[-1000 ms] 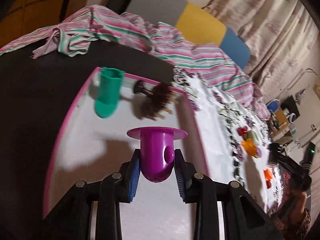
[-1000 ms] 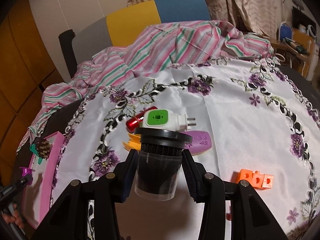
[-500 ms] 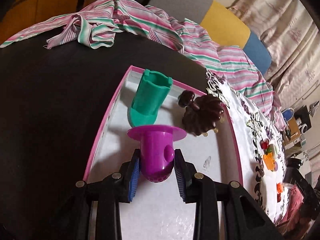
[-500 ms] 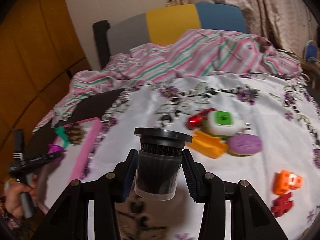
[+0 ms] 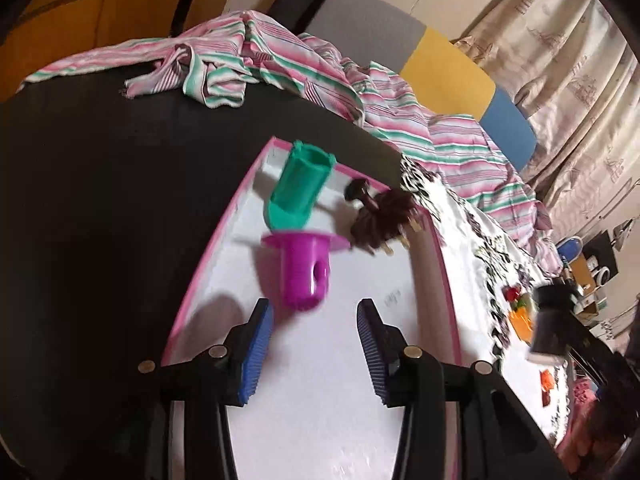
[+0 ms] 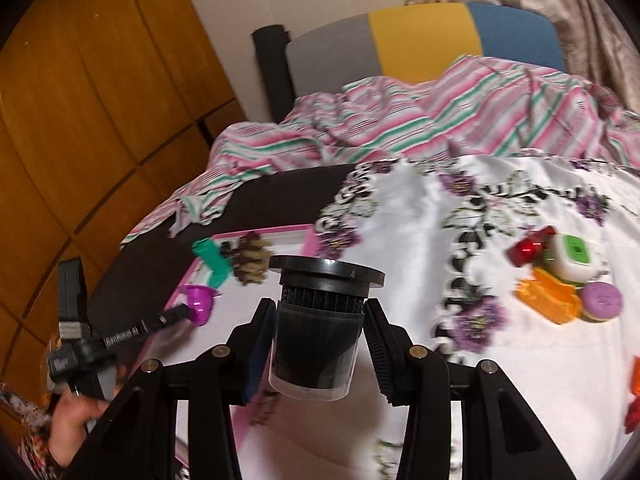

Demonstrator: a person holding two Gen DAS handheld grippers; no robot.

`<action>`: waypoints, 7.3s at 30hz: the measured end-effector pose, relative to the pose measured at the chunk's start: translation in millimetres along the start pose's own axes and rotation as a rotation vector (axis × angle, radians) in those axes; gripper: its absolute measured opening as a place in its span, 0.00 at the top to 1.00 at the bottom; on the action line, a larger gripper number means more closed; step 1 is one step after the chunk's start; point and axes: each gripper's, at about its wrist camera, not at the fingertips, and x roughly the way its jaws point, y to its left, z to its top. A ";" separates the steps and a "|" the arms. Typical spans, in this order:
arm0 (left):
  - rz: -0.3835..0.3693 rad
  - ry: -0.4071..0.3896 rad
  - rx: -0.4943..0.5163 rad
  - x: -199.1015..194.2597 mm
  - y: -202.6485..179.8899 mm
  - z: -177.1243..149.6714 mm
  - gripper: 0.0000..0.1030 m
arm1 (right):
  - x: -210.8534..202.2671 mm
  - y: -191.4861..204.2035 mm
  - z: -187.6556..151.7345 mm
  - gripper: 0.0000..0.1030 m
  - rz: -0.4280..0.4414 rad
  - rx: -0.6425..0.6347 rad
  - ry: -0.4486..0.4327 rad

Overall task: Organize rigid objects
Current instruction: 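Carry the magenta toy into the tray and open the left tool, then carry the black container into the tray beside the clip, open right tool, then move both tools back toward the remaining objects on the tablecloth, then lower the right tool onto the red puzzle piece and close it, then grasp the orange stacked cubes with the left tool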

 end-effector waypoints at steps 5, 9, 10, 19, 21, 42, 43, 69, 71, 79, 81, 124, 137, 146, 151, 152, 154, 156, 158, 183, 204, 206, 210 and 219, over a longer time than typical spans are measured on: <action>-0.017 0.011 0.015 -8.7 -3.2 -16.7 0.58 | 21.7 26.8 2.7 0.56 0.024 -0.025 0.036; -0.036 0.017 0.007 -15.6 -3.8 -24.5 0.58 | 46.9 44.0 8.2 0.56 0.021 -0.025 0.066; -0.039 0.016 0.006 -17.8 -3.5 -26.2 0.58 | 53.4 47.2 9.5 0.56 0.017 -0.022 0.073; -0.055 0.018 0.005 -32.0 0.7 -37.2 0.58 | 99.0 56.9 26.8 0.56 -0.069 -0.005 0.094; -0.053 0.020 0.002 -32.7 2.7 -38.1 0.58 | 105.8 57.1 28.0 0.56 -0.074 0.005 0.104; -0.073 0.021 -0.025 -34.9 7.4 -37.6 0.58 | 103.3 55.8 20.7 0.47 -0.048 0.030 0.102; -0.074 0.020 -0.024 -35.1 6.9 -38.2 0.58 | 99.9 57.9 20.3 0.47 -0.057 0.017 0.090; -0.090 0.033 -0.004 -39.5 -4.9 -45.0 0.58 | 46.2 35.0 16.0 0.61 -0.105 0.021 0.028; -0.092 0.034 0.004 -39.7 -8.0 -46.2 0.58 | 34.6 30.7 10.8 0.58 -0.111 0.010 0.026; -0.159 0.064 0.027 -35.8 -28.1 -54.4 0.58 | 7.2 -5.2 -9.0 0.55 -0.164 0.029 0.046; -0.169 0.071 0.042 -35.7 -34.0 -57.2 0.58 | 4.0 -15.7 -13.9 0.54 -0.175 0.045 0.058; -0.288 0.168 0.290 -26.4 -126.3 -95.0 0.58 | -55.6 -258.8 -46.0 0.51 -0.270 0.699 0.126; -0.324 0.166 0.270 -26.6 -125.9 -95.6 0.58 | -118.6 -270.9 -38.4 0.31 -0.706 0.749 0.177; -0.332 0.169 0.255 -27.1 -123.2 -95.8 0.58 | -100.8 -298.5 -66.8 0.35 -0.637 0.882 0.337; -0.320 0.168 0.258 -27.8 -123.1 -96.0 0.58 | -82.7 -291.8 -55.7 0.55 -0.654 0.748 0.393; -0.320 0.168 0.256 -27.8 -123.5 -96.0 0.58 | -80.2 -290.0 -52.8 0.63 -0.637 0.726 0.390; -0.318 0.171 0.259 -27.3 -125.5 -96.3 0.58 | -75.9 -286.4 -48.6 0.67 -0.628 0.700 0.391; -0.316 0.174 0.264 -26.7 -128.0 -97.1 0.58 | -71.7 -283.5 -45.5 0.67 -0.613 0.691 0.378; -0.318 0.179 0.277 -26.9 -131.1 -98.6 0.58 | -71.9 -277.4 -42.8 0.67 -0.551 0.696 0.334; -0.306 0.195 0.305 -27.5 -138.6 -101.2 0.58 | -33.8 -252.5 -24.9 0.68 -0.451 0.564 0.292; -0.247 0.233 0.583 46.3 -267.8 -89.7 0.53 | -46.3 -261.8 -45.7 0.68 -0.223 0.700 0.132; -0.237 0.255 0.610 64.4 -280.7 -88.4 0.53 | -47.4 -265.5 -47.4 0.68 -0.203 0.732 0.122; -0.204 0.284 0.642 96.4 -300.0 -86.8 0.53 | -48.5 -267.9 -48.3 0.68 -0.194 0.743 0.121; -0.131 0.234 0.926 134.8 -341.2 -107.2 0.53 | -51.9 -270.4 -49.5 0.68 -0.220 0.749 0.112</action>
